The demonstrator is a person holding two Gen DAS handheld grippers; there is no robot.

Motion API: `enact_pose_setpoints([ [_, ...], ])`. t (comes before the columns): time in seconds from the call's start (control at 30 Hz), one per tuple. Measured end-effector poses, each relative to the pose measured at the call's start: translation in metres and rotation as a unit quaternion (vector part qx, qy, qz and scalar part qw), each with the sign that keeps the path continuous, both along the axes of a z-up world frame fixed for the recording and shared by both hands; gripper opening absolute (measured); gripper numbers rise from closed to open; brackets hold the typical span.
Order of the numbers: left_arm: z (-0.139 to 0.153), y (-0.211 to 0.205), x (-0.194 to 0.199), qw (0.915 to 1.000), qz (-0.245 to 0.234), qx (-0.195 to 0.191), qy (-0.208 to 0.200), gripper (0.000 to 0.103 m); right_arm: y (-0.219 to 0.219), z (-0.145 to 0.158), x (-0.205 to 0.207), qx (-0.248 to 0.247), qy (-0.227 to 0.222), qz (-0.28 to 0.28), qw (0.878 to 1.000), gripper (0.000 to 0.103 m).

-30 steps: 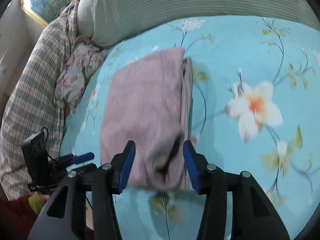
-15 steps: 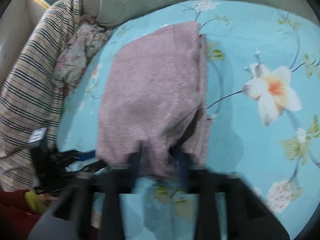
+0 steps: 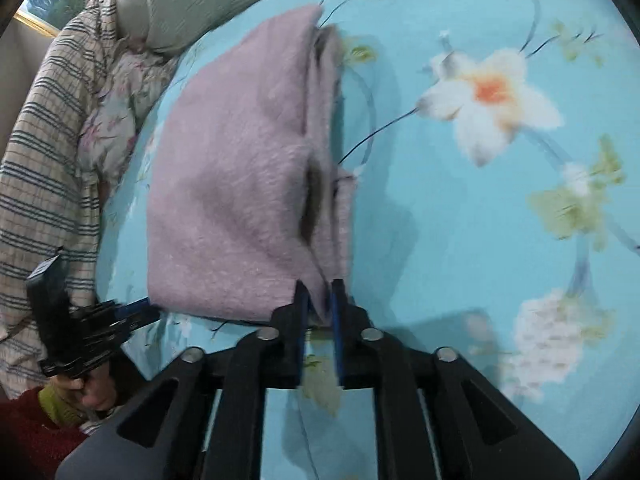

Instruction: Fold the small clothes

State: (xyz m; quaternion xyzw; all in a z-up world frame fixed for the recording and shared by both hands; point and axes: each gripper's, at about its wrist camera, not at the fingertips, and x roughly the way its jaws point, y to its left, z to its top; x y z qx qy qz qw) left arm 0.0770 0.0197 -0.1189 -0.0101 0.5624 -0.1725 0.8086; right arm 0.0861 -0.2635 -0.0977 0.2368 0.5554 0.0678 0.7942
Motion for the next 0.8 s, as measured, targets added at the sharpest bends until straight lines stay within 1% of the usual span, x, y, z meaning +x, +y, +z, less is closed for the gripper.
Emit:
enact_pose_setpoints([
  [0.07,0.013,0.004,-0.006,0.9999,-0.012,-0.013,-0.002,0.013,-0.005,0.021,0.0,-0.01,-0.025,-0.013,1.0,0.018],
  [0.13,0.026,0.009,-0.009,0.9994,-0.019,-0.027,-0.012,0.013,-0.002,0.049,0.007,-0.01,-0.074,-0.026,0.997,0.018],
  [0.2,0.043,0.011,-0.007,0.9983,-0.023,-0.045,-0.03,0.013,0.006,0.063,0.022,0.007,-0.105,-0.024,0.994,0.018],
  [0.23,0.049,0.01,-0.004,0.9976,-0.023,-0.052,-0.038,0.014,0.012,0.063,0.033,0.019,-0.105,-0.015,0.994,0.019],
  [0.27,0.051,0.008,0.001,0.9973,-0.023,-0.056,-0.041,0.014,0.019,0.06,0.046,0.027,-0.105,-0.005,0.994,0.019],
  [0.33,0.05,-0.001,0.015,0.9965,-0.022,-0.065,-0.048,0.014,0.029,0.05,0.066,0.024,-0.105,0.016,0.994,0.019],
  [0.4,0.048,-0.008,0.026,0.9958,-0.024,-0.072,-0.052,0.014,0.036,0.024,0.083,0.029,-0.07,0.016,0.997,0.019],
  [0.43,0.048,-0.013,0.031,0.9954,-0.027,-0.077,-0.052,0.014,0.034,0.013,0.086,0.019,-0.053,0.011,0.998,0.019],
  [0.47,0.042,-0.018,0.036,0.9952,-0.032,-0.083,-0.041,0.014,0.032,-0.001,0.088,0.004,-0.034,0.005,0.999,0.017],
  [0.5,0.034,-0.022,0.039,0.9958,-0.033,-0.079,-0.032,0.014,0.028,-0.015,0.088,-0.001,-0.02,0.001,1.0,0.015],
  [0.53,0.026,-0.024,0.041,0.9965,-0.034,-0.074,-0.023,0.014,0.024,-0.023,0.086,-0.003,-0.013,-0.002,1.0,0.01],
  [0.57,0.014,-0.026,0.043,0.9971,-0.037,-0.066,-0.009,0.014,0.02,-0.03,0.084,-0.01,-0.011,-0.008,1.0,0.0],
  [0.63,-0.005,-0.025,0.042,0.9979,-0.04,-0.05,0.011,0.013,0.013,-0.032,0.081,0.007,-0.015,-0.015,1.0,0.0],
  [0.67,-0.01,-0.022,0.04,0.9976,-0.039,-0.055,0.011,0.013,0.014,-0.03,0.082,0.004,-0.015,-0.014,1.0,0.0],
  [0.73,-0.009,-0.018,0.039,0.9971,-0.033,-0.068,0.013,0.013,0.02,-0.026,0.085,-0.023,-0.018,-0.001,1.0,0.0],
  [0.8,-0.007,-0.016,0.039,0.997,-0.031,-0.07,0.015,0.013,0.023,-0.02,0.083,-0.035,-0.019,-0.001,0.999,0.0],
])
